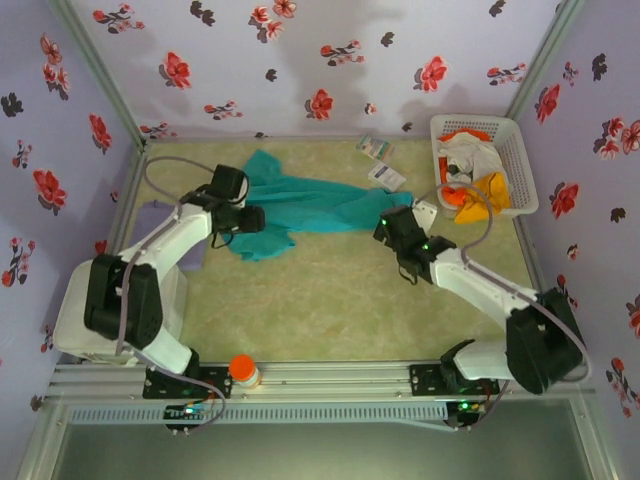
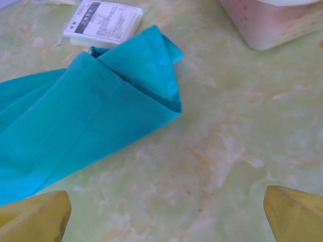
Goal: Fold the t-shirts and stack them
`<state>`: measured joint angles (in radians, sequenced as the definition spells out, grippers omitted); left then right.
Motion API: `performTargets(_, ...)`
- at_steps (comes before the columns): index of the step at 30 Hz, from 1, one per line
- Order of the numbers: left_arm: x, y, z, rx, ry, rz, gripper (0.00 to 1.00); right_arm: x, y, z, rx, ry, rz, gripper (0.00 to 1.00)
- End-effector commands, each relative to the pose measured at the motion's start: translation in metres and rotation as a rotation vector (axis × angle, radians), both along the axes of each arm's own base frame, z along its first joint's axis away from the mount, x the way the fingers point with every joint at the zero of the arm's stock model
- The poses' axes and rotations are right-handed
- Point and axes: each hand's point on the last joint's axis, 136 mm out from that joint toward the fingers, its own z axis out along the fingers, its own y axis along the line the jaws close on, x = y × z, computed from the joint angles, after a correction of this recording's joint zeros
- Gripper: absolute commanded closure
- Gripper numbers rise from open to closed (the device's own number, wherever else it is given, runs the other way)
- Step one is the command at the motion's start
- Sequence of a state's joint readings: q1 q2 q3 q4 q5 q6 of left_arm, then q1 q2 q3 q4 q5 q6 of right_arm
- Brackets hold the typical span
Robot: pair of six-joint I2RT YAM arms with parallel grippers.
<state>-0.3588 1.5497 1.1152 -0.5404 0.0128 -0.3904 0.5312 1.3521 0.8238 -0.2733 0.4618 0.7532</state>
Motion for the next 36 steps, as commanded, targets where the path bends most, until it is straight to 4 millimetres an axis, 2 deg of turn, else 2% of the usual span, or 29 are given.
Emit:
performTargets(1,-0.021,-0.002,-0.011,-0.054,0.032,0.032,0.40,0.027,0.010,0.008,0.024,-0.003,0.072,0.01)
performTargets(8,-0.062,0.001,-0.036,-0.064,0.087,0.049,0.39,0.079,0.007,-0.019,0.048,0.099,0.107,0.05)
performTargets(11,-0.074,0.002,-0.047,-0.057,0.122,0.053,0.39,0.099,0.015,-0.027,0.070,0.119,0.137,0.10)
performTargets(16,-0.088,0.008,-0.058,-0.041,0.150,0.051,0.40,0.115,0.027,-0.046,0.083,0.160,0.153,0.21)
performTargets(19,-0.091,0.011,-0.059,-0.037,0.156,0.058,0.39,0.114,0.024,-0.059,0.074,0.179,0.137,0.33)
performTargets(22,-0.091,0.013,-0.062,-0.041,0.158,0.072,0.39,0.110,0.019,-0.058,0.066,0.159,0.124,0.66)
performTargets(24,-0.088,0.014,-0.063,-0.042,0.154,0.072,0.39,0.106,0.015,-0.050,0.055,0.144,0.118,0.87)
performTargets(26,-0.082,0.012,-0.062,-0.046,0.145,0.073,0.39,0.101,0.009,-0.042,0.036,0.129,0.107,0.98)
performTargets(31,-0.061,-0.004,-0.062,-0.086,0.134,0.056,0.40,0.079,-0.006,-0.018,0.033,0.065,0.078,1.00)
performTargets(36,-0.043,-0.016,-0.074,-0.083,0.158,0.032,0.50,0.057,-0.014,-0.013,0.041,0.058,0.068,1.00)
